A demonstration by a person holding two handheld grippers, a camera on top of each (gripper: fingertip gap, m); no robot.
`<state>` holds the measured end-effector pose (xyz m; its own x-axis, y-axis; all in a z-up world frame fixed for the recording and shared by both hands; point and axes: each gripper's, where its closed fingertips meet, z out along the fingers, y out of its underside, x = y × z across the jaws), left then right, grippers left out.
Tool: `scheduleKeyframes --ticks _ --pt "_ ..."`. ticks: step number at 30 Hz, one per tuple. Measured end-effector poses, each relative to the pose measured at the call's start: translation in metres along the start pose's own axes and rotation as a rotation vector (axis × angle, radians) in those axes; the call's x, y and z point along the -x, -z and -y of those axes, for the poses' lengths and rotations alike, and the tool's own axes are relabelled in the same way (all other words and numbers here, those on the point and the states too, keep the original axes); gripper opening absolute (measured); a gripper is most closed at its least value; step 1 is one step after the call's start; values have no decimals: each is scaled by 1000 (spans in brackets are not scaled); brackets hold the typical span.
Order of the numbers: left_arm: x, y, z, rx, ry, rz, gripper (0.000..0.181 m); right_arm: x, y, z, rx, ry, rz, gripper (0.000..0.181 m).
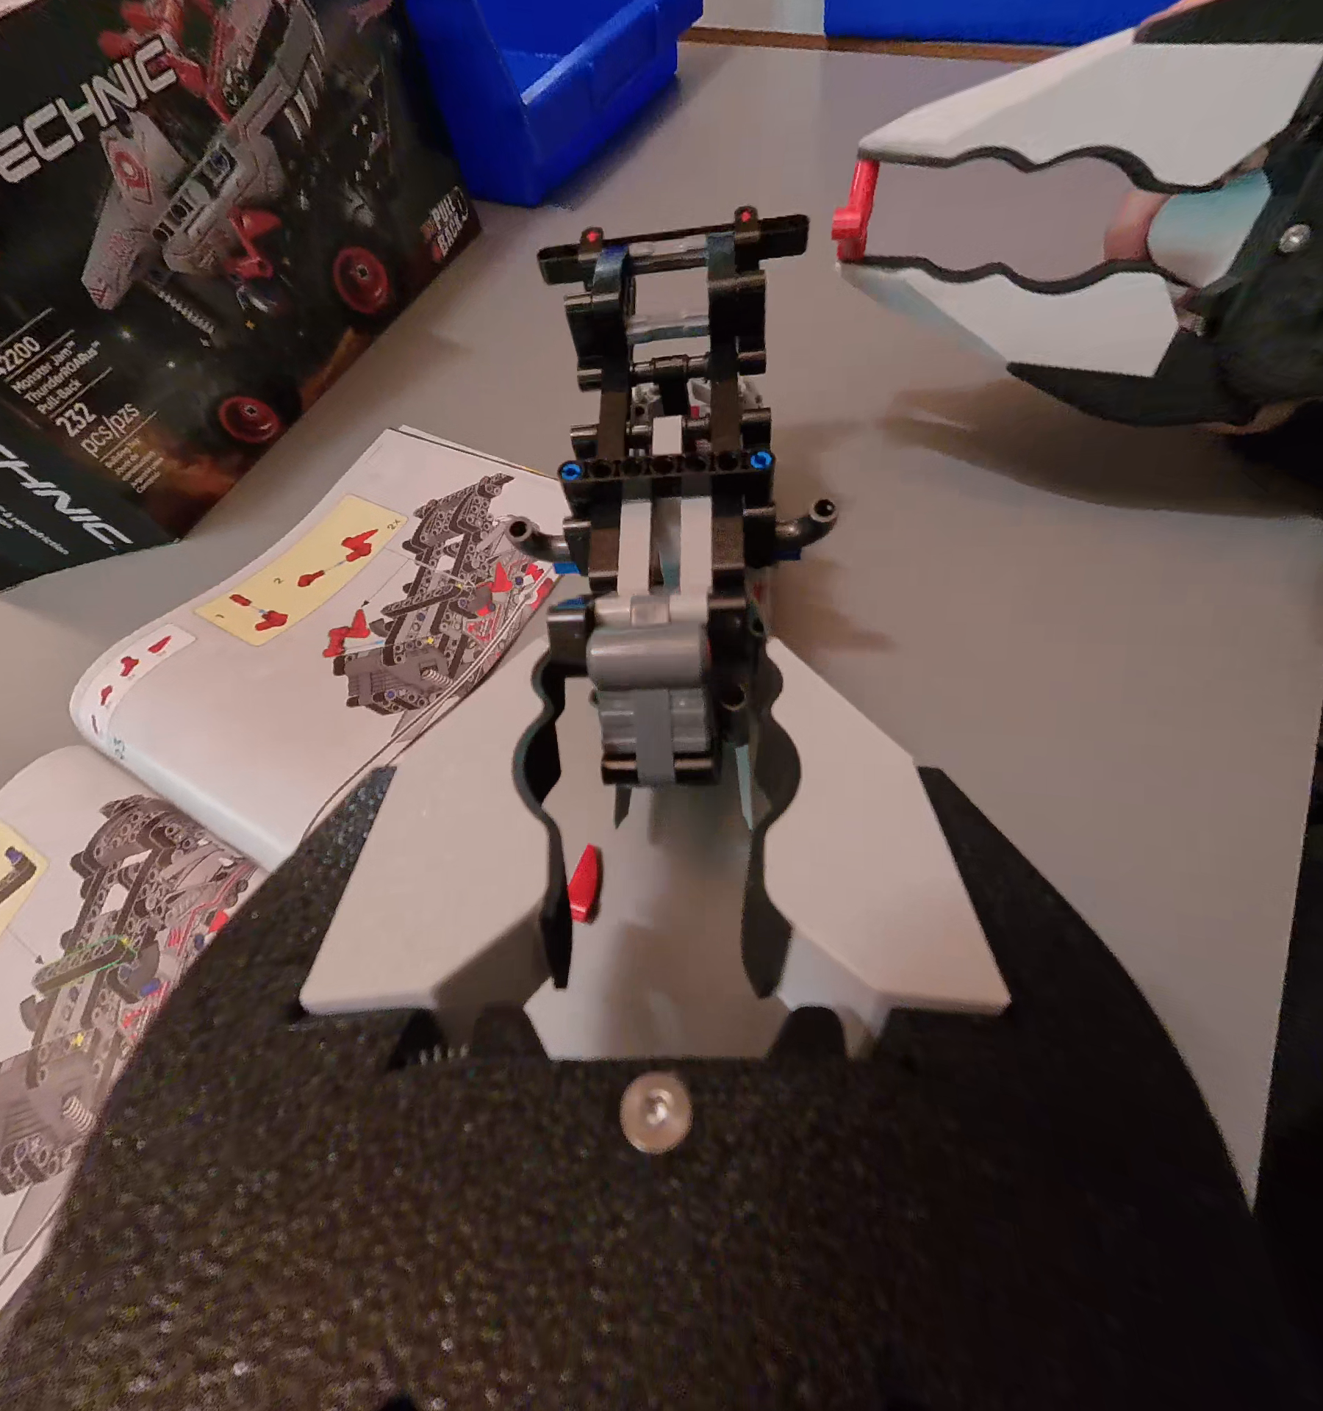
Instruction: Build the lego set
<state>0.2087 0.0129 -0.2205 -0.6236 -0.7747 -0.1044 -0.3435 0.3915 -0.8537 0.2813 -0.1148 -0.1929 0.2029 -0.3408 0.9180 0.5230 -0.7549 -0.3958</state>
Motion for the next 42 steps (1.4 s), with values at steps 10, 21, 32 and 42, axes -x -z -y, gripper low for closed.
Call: scheduleKeyframes --ticks 10,21,32,42 --pt "13 2 -2 11 -8 31 49 26 29 44 -126 129 84 21" --pt "22 4 0 34 -69 46 53 68 32 67 -225 248 220 22" --pt "15 13 4 47 -95 64 59 79 26 82 -241 368 196 22" --pt "24 45 38 -86 -186 279 73 60 27 88 -227 461 32 21"
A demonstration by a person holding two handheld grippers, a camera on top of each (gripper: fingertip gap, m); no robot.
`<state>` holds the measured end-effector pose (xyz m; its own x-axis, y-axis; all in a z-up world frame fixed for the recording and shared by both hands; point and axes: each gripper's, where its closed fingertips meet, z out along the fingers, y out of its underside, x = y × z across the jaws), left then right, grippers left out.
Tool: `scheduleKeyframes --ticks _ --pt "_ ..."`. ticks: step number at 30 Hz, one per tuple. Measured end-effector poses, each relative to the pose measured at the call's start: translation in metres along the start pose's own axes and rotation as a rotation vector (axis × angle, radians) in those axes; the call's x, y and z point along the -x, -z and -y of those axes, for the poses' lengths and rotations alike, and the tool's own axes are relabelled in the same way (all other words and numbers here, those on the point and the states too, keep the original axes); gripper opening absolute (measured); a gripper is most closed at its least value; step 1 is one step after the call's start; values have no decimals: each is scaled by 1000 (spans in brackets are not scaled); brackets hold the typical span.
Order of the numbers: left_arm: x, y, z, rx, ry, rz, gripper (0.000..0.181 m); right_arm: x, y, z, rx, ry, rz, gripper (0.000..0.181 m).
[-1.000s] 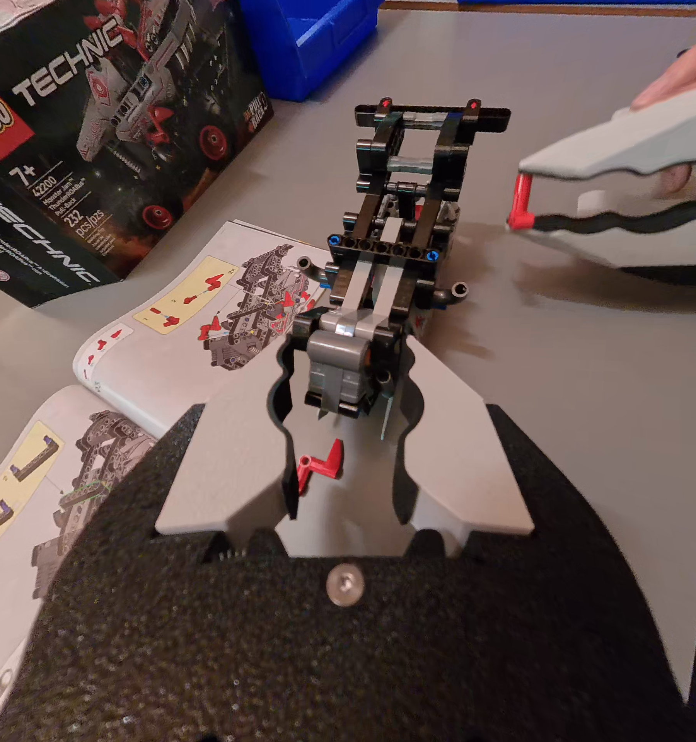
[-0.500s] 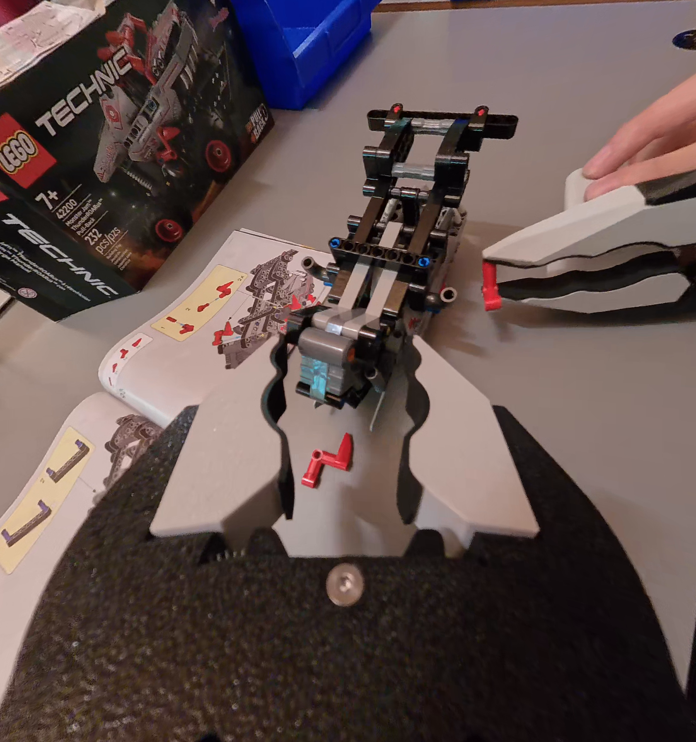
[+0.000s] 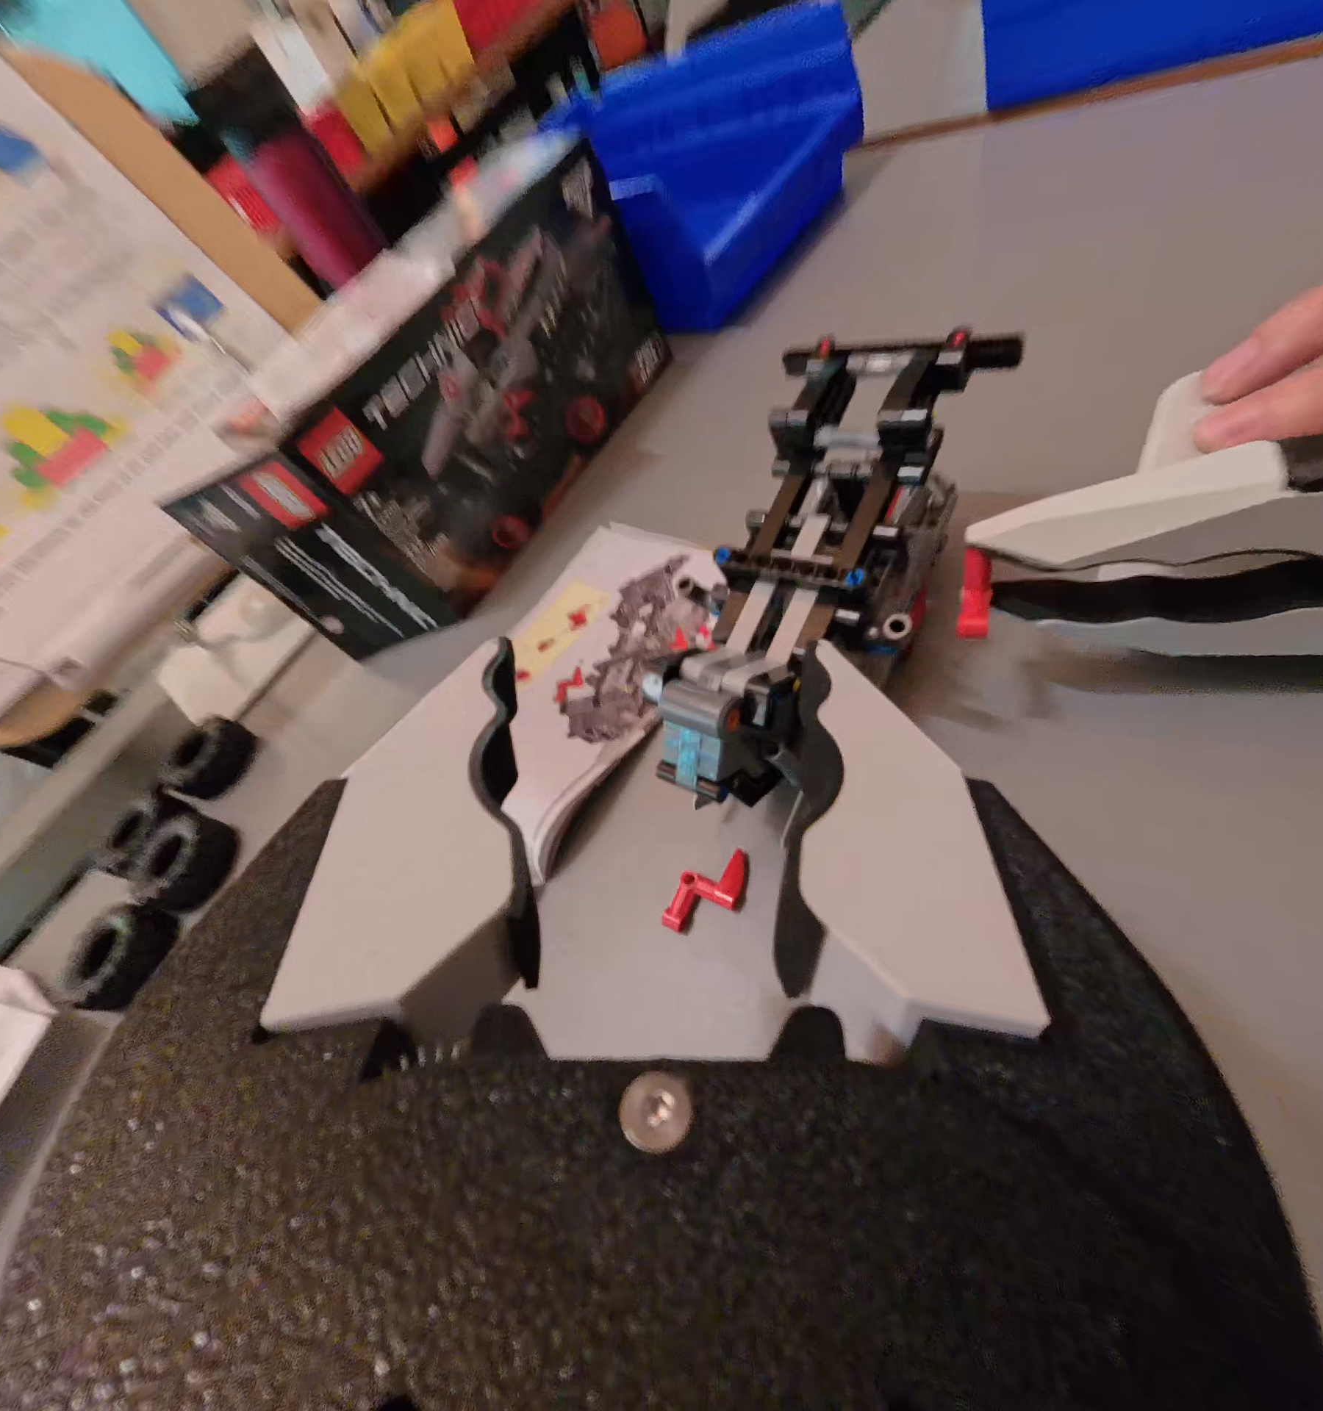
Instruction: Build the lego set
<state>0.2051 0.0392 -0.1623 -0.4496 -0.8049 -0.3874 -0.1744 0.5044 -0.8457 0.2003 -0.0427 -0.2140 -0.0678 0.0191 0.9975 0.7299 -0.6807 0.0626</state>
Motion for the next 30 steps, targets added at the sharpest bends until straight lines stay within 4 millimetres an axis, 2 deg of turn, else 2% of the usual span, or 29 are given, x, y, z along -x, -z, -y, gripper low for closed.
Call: scheduleKeyframes --ticks 1,3,5,8,10,14,18,26,28,30 --pt "-8 8 10 -50 -24 -3 67 -2 1 0 6 11 -15 21" --pt "-46 19 19 -107 -64 -127 48 -4 2 2 20 37 -29 21" --pt "-75 20 8 -53 -95 -208 49 -7 3 10 7 73 -50 21" --pt "-90 12 -6 -20 -117 -226 47 -11 7 30 -51 99 -86 20" --pt "-96 11 -8 -29 -86 -258 34 -11 7 40 -66 117 -92 21" --pt "-99 12 -12 -17 -47 -280 33 -20 12 41 -58 115 -144 22" --pt "-96 16 -5 -60 -88 -245 6 -24 15 41 -58 124 -172 21" --pt "-93 14 -8 -110 -187 -161 5 -19 15 40 -97 32 -130 22" --pt "-87 13 -11 -107 -228 -114 5 -15 12 34 -79 13 -104 39" --pt "-82 12 -13 -99 -277 -66 5 -15 12 26 -59 -22 -88 43"
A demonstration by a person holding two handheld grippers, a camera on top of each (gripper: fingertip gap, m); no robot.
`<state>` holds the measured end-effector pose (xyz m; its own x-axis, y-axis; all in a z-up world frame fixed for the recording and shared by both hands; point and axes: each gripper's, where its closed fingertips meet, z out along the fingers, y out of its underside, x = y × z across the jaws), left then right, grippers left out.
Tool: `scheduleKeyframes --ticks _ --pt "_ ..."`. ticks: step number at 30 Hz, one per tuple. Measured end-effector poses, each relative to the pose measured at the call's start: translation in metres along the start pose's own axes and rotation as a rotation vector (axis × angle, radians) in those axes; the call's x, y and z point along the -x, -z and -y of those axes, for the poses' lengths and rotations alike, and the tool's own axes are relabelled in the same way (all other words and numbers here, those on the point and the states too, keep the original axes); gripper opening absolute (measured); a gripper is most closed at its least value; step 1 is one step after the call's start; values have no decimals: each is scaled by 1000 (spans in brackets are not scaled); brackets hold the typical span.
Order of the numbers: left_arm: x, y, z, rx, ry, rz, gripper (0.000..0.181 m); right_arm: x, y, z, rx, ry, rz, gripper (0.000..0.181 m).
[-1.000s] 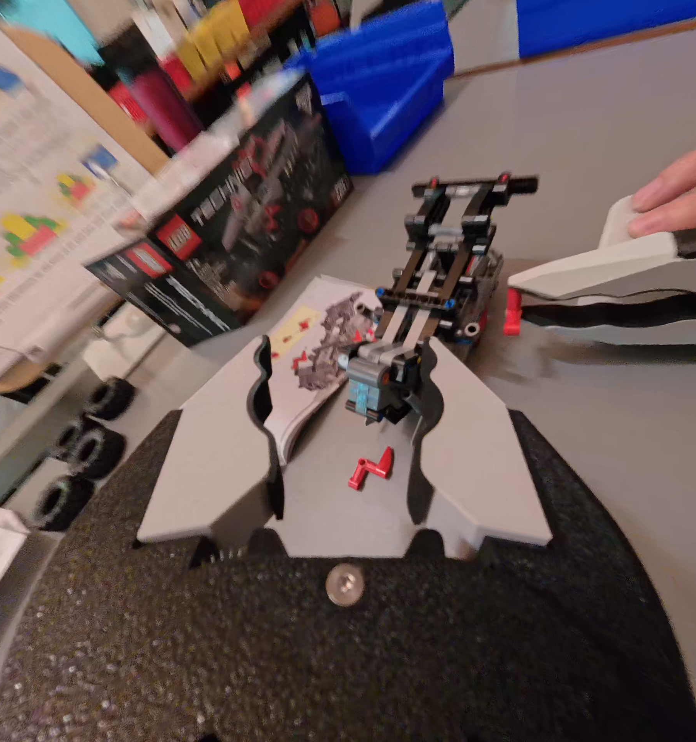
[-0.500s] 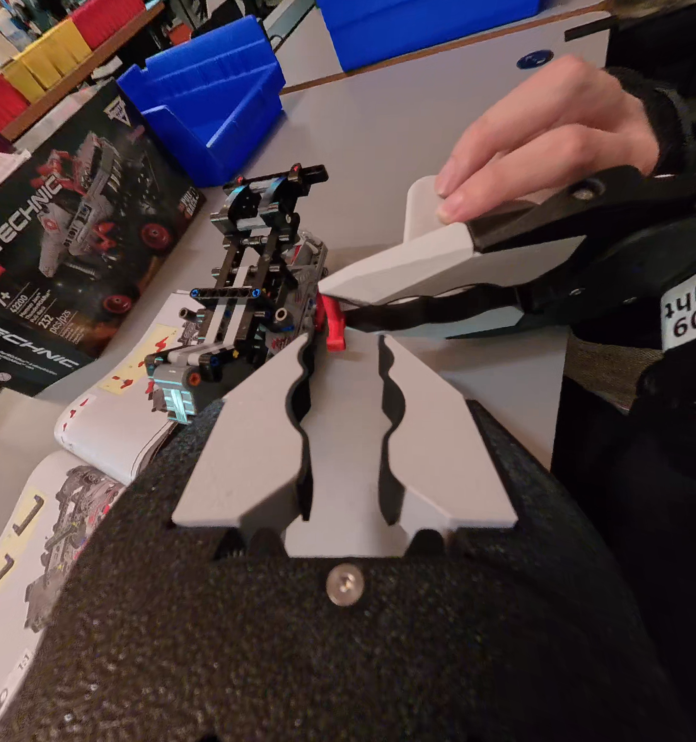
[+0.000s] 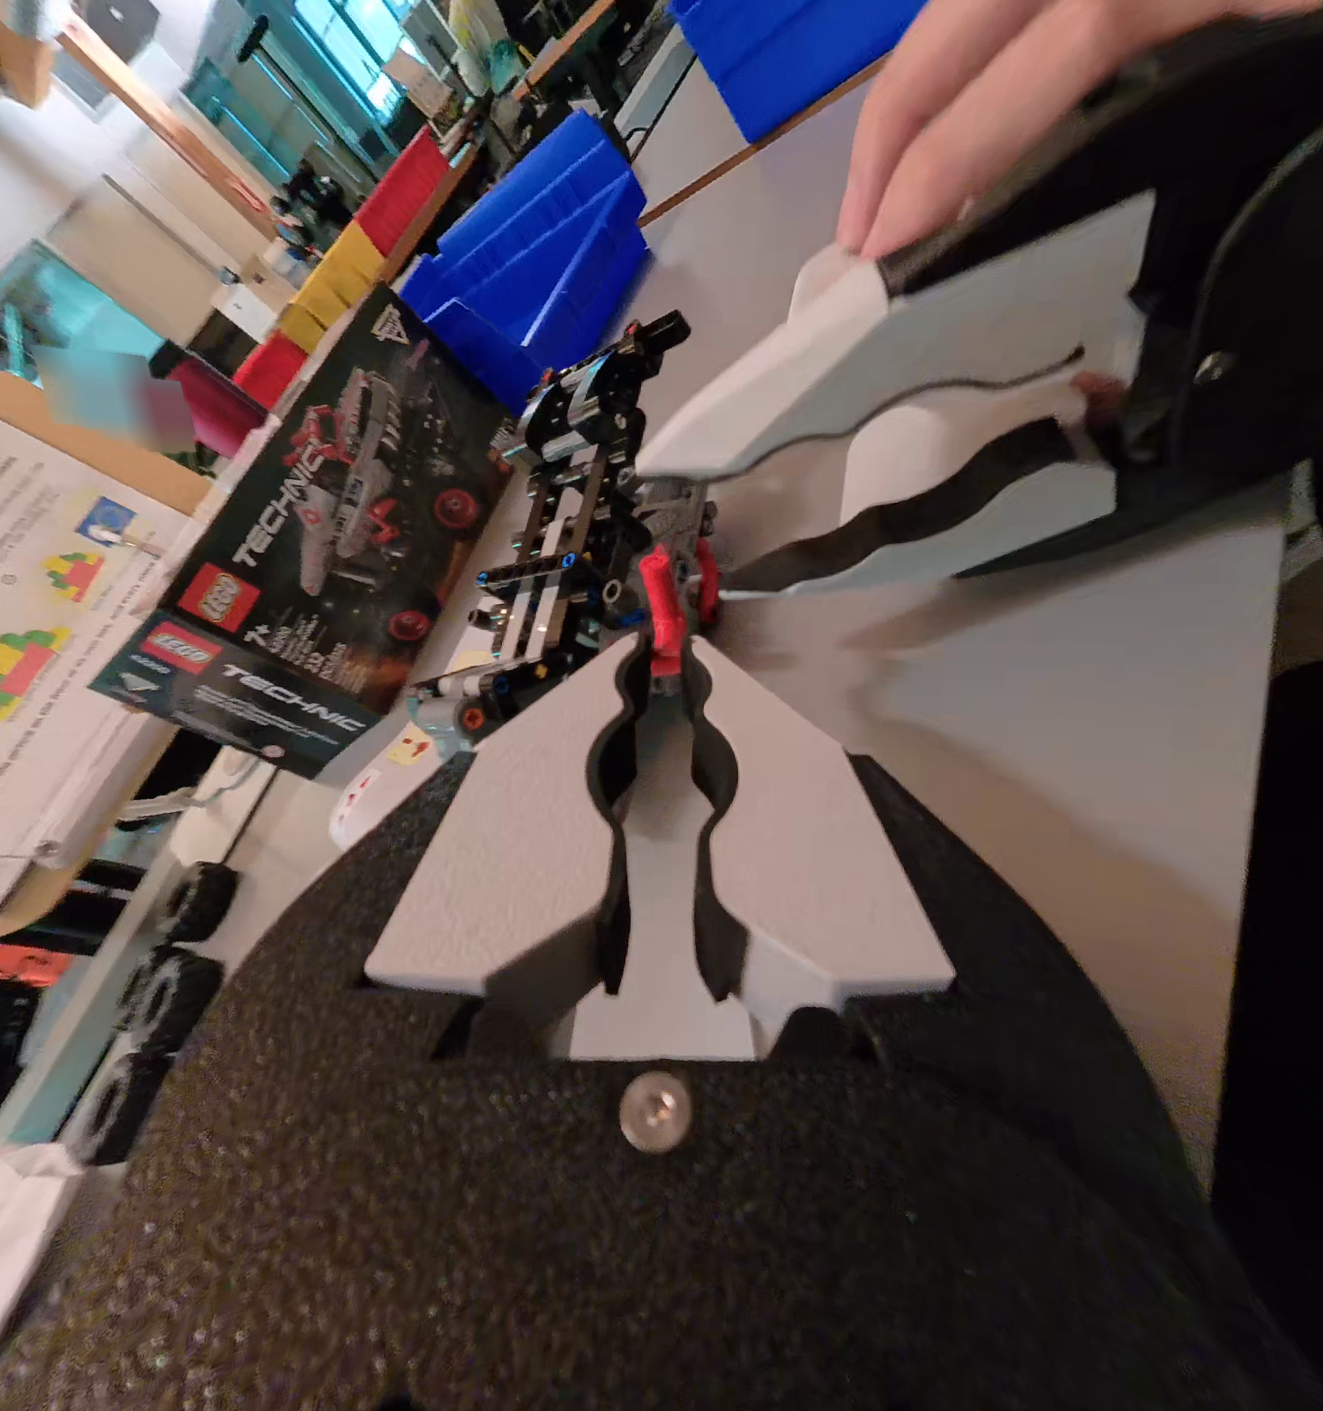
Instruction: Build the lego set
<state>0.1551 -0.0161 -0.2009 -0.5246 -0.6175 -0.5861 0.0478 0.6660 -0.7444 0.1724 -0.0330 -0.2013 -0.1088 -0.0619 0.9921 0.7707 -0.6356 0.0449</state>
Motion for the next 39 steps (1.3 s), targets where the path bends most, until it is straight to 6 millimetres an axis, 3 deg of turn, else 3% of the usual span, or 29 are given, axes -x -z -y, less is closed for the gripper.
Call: scheduleKeyframes --ticks 4,7,9,12,15,18,23,26,29,35,39 --pt "8 2 1 -8 -137 101 5 -5 2 -7 8 -105 16 53" --pt "8 4 8 -61 -274 166 4 -6 3 3 -47 -192 58 52" --pt "4 6 14 -109 -367 184 5 -8 6 11 -103 -311 95 50" --pt "-3 12 21 -195 -502 217 5 -17 13 6 -151 -594 179 54" --pt "-11 15 24 -256 -538 208 5 -31 25 5 -262 -844 273 55" --pt "-19 12 25 -285 -422 114 5 -37 31 6 -307 -873 273 50" --pt "-20 13 31 -339 -53 -80 5 -20 33 17 -325 -937 403 40" --pt "-18 14 30 -349 154 -185 5 -14 37 16 -313 -1120 545 44" --pt "-15 17 34 -399 294 -251 5 -26 36 6 -313 -1363 559 47" --pt "-14 17 32 -409 308 -252 5 -36 37 11 -375 -1602 620 39" --pt "-23 18 34 -414 273 -288 5 -35 33 9 -383 -1511 526 37"
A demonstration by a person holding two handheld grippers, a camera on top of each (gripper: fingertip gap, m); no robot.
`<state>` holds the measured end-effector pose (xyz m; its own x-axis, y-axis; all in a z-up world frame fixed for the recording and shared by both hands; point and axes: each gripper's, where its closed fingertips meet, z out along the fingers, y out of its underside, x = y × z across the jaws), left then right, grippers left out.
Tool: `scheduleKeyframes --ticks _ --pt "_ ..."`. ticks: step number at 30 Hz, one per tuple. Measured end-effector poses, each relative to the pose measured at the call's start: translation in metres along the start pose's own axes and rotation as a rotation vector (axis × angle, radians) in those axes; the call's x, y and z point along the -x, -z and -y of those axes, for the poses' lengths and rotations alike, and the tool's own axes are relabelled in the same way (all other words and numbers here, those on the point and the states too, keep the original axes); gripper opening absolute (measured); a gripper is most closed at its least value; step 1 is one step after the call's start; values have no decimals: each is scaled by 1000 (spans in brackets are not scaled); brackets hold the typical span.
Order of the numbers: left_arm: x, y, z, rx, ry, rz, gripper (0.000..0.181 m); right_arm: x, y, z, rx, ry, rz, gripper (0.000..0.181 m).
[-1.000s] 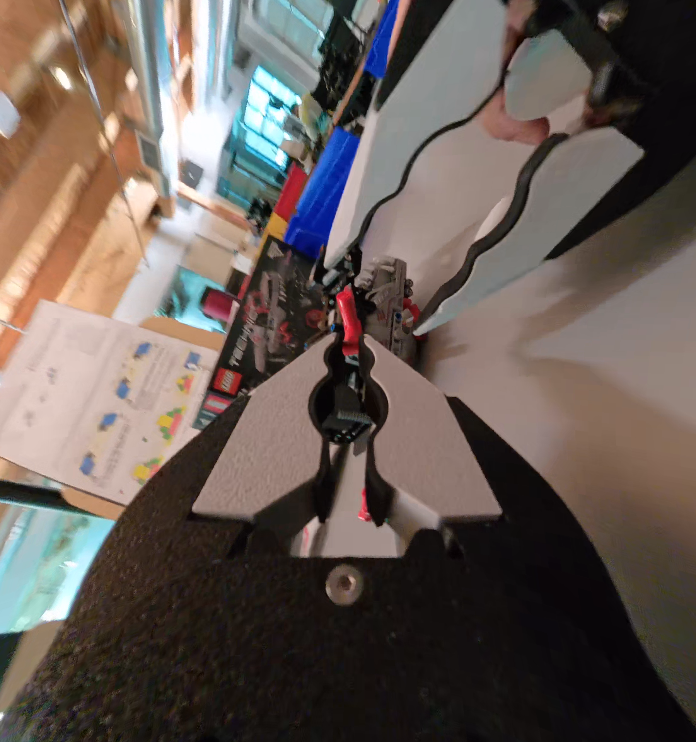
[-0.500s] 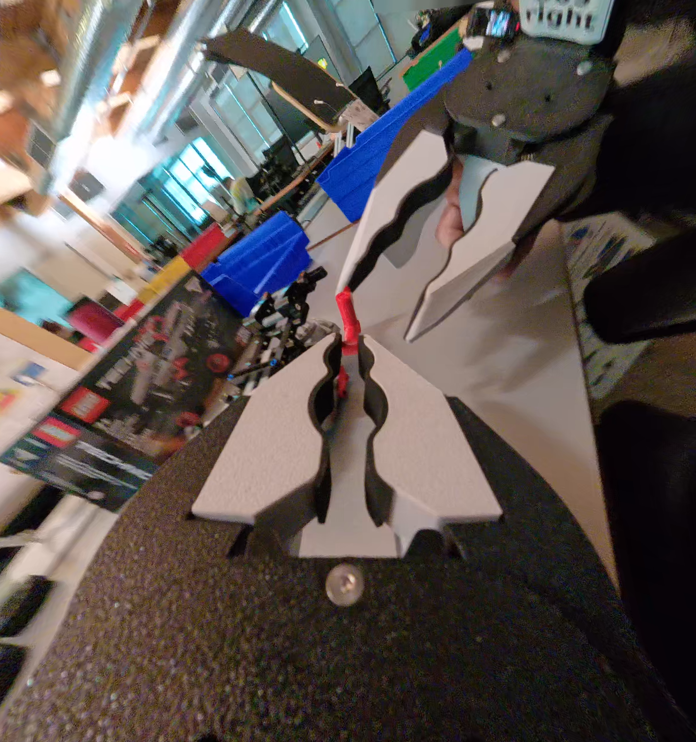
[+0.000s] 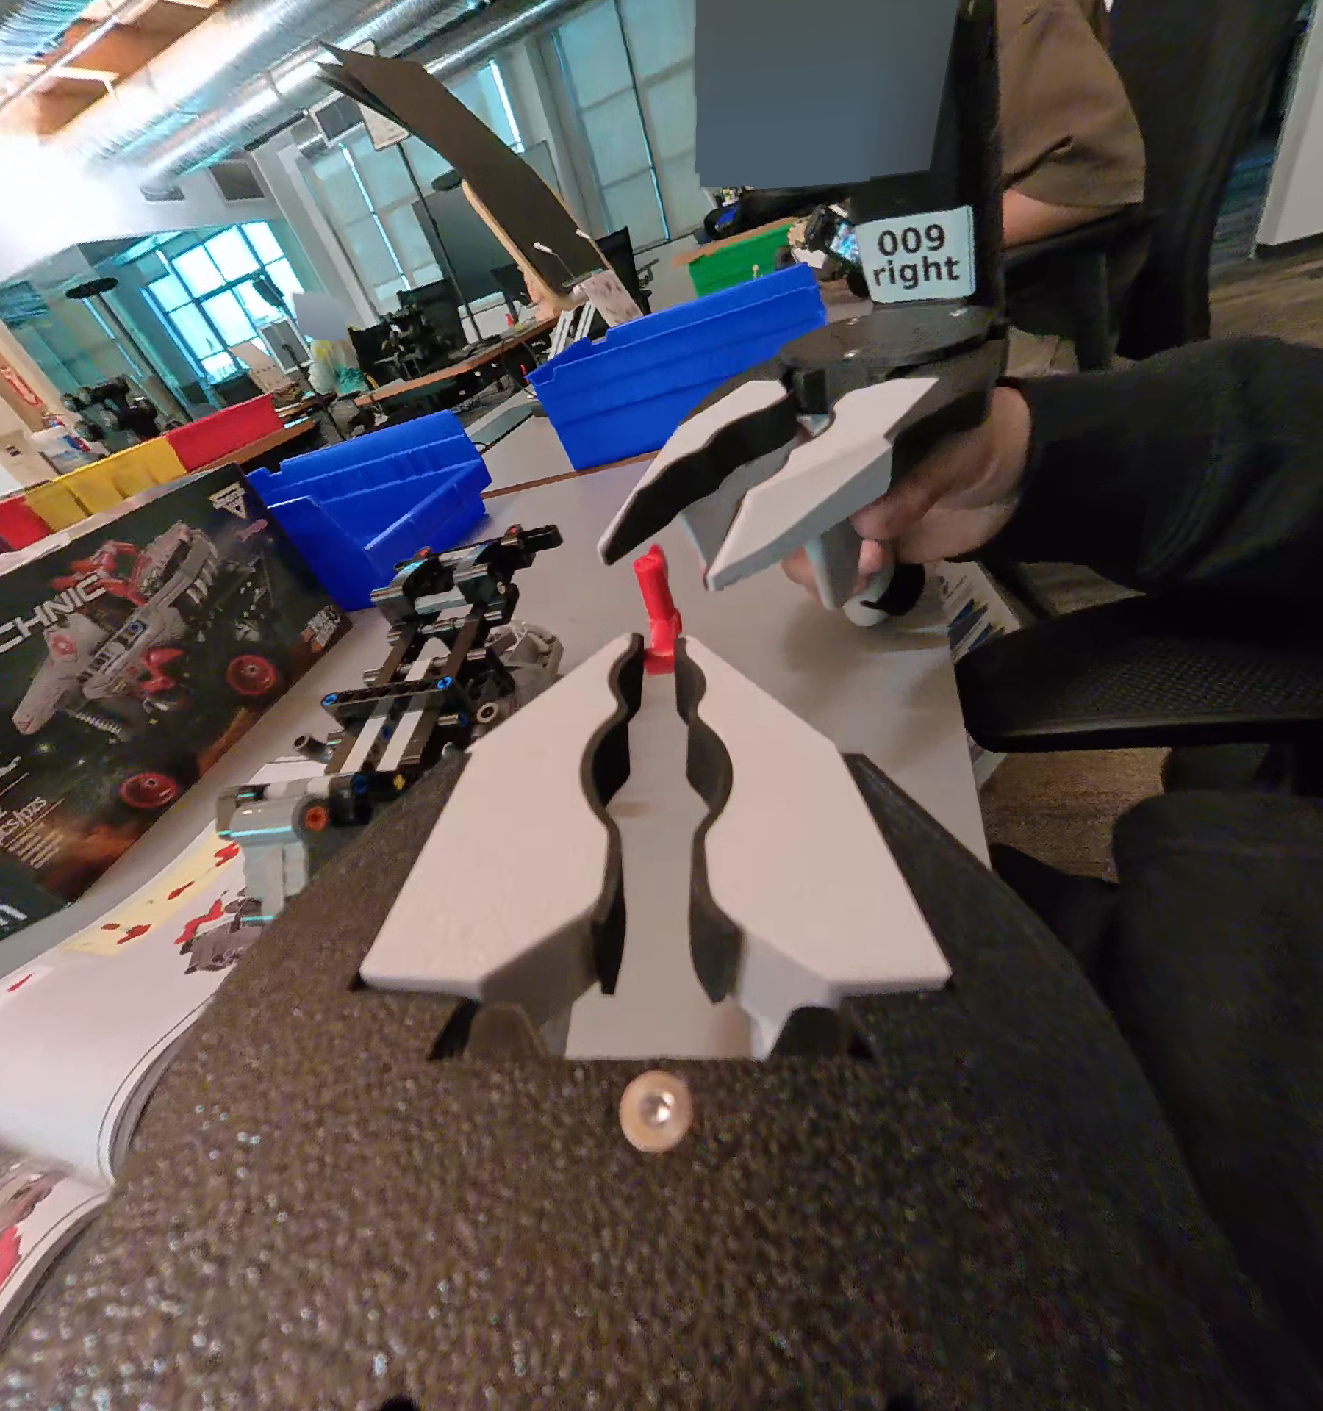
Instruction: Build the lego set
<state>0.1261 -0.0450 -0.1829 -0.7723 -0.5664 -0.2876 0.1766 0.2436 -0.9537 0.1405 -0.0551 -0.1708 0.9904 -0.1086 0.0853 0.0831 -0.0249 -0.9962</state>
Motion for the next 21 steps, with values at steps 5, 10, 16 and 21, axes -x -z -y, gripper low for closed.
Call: scheduleKeyframes --ticks 5,10,16,21 --pt "-8 -1 -3 14 -38 -45 5 17 -2 -6 51 39 90 24" --pt "-6 0 -7 35 -80 -25 7 21 -2 -10 85 137 108 6" --pt "1 6 -10 70 -118 8 18 15 -1 -15 93 196 74 6" --pt "-1 4 -27 189 -217 4 23 20 1 -23 140 198 127 6"
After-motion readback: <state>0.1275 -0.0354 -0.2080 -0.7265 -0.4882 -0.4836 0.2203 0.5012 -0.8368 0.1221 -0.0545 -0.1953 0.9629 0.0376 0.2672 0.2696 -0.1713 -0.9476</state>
